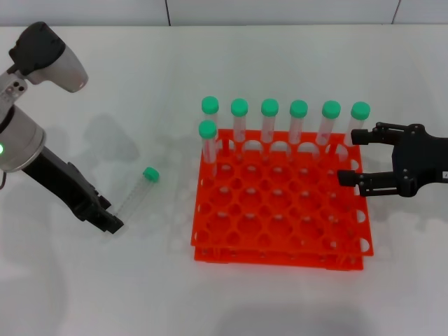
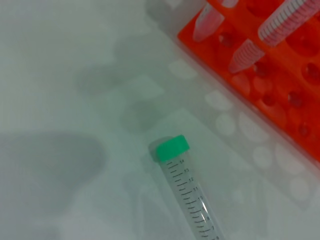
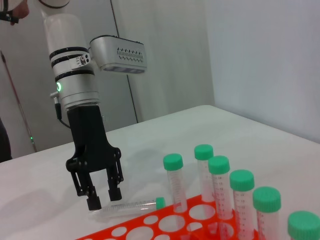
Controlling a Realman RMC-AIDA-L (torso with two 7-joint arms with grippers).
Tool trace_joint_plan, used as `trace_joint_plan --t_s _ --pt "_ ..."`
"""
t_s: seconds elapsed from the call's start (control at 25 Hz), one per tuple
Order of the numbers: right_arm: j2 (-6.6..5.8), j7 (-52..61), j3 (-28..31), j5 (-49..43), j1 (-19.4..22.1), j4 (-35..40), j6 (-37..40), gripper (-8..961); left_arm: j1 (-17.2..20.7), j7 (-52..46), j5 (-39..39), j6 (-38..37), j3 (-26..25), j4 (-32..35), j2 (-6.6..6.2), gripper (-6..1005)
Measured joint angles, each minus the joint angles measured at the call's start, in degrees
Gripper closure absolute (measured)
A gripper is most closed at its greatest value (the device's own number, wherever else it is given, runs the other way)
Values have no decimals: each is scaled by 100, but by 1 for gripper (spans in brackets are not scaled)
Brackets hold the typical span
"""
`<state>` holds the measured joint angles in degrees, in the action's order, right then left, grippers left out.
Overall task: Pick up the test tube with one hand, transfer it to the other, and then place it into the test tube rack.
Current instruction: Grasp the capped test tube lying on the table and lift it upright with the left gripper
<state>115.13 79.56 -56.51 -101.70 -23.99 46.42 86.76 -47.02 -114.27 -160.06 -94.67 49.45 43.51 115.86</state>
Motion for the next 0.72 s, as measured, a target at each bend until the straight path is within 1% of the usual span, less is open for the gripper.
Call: trace_joint_plan --t_s 0.08,0.2,0.72 --pt "0 -2 0 0 0 0 0 94 -18 0 -5 2 41 -26 4 450" --pt "0 -33 0 23 3 -14 0 95 -41 -1 -8 2 85 -67 6 493" --pt "0 -114 0 73 18 -29 7 95 -87 -82 -8 53 139 -73 6 496"
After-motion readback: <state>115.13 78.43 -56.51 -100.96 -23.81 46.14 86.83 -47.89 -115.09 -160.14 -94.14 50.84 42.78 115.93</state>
